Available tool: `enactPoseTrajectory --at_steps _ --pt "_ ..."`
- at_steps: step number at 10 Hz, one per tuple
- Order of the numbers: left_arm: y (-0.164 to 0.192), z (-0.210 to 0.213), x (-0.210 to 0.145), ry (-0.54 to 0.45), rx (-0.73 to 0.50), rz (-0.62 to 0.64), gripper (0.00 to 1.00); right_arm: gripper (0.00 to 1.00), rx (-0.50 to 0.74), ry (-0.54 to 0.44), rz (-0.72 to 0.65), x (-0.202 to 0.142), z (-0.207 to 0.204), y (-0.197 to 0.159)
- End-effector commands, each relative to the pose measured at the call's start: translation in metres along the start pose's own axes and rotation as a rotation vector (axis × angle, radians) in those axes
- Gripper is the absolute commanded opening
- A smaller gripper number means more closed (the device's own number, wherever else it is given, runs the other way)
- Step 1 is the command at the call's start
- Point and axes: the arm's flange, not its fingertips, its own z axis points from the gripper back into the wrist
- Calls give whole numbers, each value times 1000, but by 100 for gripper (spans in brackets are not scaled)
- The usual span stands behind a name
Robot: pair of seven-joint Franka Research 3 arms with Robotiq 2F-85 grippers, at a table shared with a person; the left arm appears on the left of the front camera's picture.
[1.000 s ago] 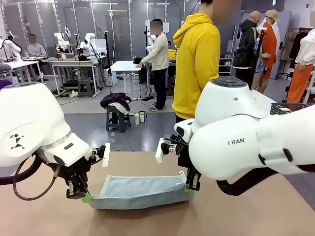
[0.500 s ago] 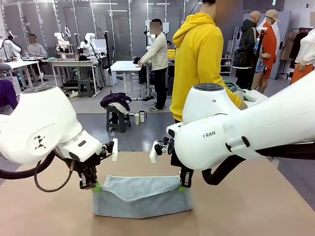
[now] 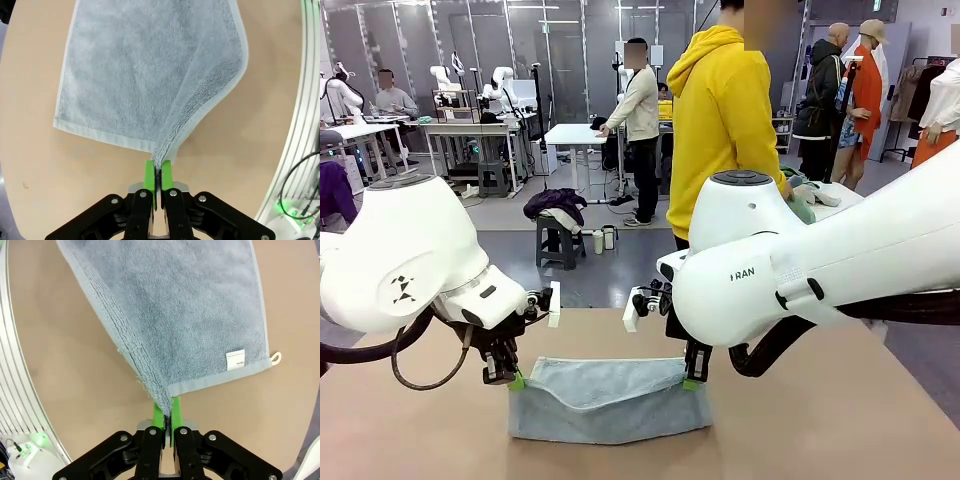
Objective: Fold the towels and place them in the basket.
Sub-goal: When a person lays out a Towel with hook on the table, fold it in half twice.
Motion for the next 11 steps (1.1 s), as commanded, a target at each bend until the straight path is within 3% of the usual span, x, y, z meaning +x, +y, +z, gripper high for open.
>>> enactPoseTrajectory --at_steps 1,4,7,11 --pt "16 -3 11 8 68 -32 6 7 -18 20 19 18 -8 -14" --pt "58 -35 34 68 11 -41 6 7 46 93 -52 35 -28 -55" --pt "86 -71 36 131 -55 22 6 7 46 177 -115 43 -52 -88" --pt "108 -89 26 130 -40 77 6 7 22 182 -154 44 -78 -119"
